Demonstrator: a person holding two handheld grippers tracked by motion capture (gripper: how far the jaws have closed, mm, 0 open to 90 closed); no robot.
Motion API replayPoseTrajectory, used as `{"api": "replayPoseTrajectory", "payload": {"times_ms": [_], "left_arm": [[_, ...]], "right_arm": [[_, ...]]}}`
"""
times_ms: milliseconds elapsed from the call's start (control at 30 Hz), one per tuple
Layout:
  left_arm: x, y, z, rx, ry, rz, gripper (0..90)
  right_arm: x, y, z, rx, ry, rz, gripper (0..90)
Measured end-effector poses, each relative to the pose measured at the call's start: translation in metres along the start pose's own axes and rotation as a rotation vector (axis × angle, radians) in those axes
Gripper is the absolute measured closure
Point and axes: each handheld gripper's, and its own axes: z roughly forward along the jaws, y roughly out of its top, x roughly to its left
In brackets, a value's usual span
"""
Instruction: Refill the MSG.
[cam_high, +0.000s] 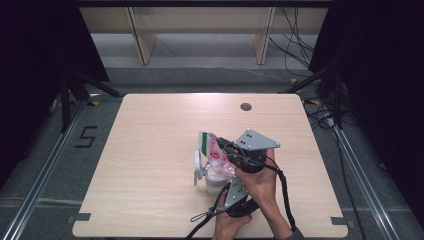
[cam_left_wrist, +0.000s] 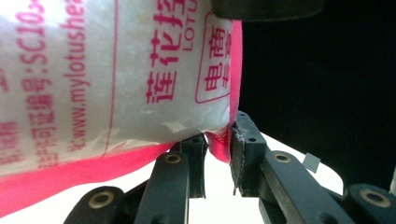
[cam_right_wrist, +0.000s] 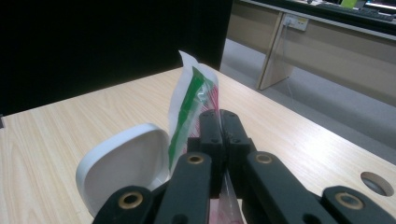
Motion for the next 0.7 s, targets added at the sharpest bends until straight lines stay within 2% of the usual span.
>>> {"api": "replayPoseTrajectory", "payload": {"times_ms": [67, 100, 133, 167, 200, 400, 433, 500, 567, 600, 700], "left_arm": [[0.0006, -0.0001, 0.0009, -0.012, -0.013, -0.002, 76.6], [-0.0002, 0.0006, -0.0003, -0.002, 0.000, 0.003, 76.6], [0.0001, 0.0002, 0.0007, -0.013, -0.014, 0.000, 76.6], [0.0001, 0.0002, 0.0007, -0.013, -0.014, 0.000, 76.6], [-0.0002, 0.0001, 0.0000, 0.004, 0.001, 0.002, 76.6], [-0.0004, 0.0005, -0.0003, 0.002, 0.000, 0.000, 76.6], [-0.0004, 0.0004, -0.0003, 0.001, -0.002, 0.003, 76.6], [-0.0002, 0.0003, -0.0004, 0.003, 0.000, 0.003, 76.6], [0.0003, -0.0007, 0.0011, -0.015, -0.006, -0.006, 76.6], [-0.0001, 0.0003, -0.0006, 0.003, 0.001, -0.003, 76.6], [-0.0001, 0.0002, 0.0005, -0.016, -0.016, -0.002, 76.6]], "right_arm": [[-0.0003, 0.0005, -0.0005, -0.004, 0.008, -0.007, 90.0], [-0.0003, 0.0005, -0.0005, -0.004, 0.008, -0.007, 90.0], [0.0002, 0.0012, -0.0013, -0.005, 0.005, 0.007, 90.0], [-0.0013, 0.0010, -0.0008, -0.009, 0.000, -0.007, 90.0], [-0.0010, 0.0005, -0.0005, 0.002, 0.012, -0.005, 90.0], [-0.0005, 0.0005, -0.0005, -0.004, 0.007, 0.009, 90.0], [-0.0008, 0.0005, -0.0005, -0.004, 0.008, -0.008, 90.0], [-0.0003, 0.0003, -0.0001, -0.004, 0.004, -0.009, 90.0], [-0.0003, 0.0000, 0.0001, 0.005, 0.010, 0.001, 90.0], [0.0000, 0.0000, 0.0002, 0.001, 0.007, 0.011, 90.0], [-0.0006, 0.0009, -0.0003, -0.008, 0.024, -0.002, 90.0]]}}
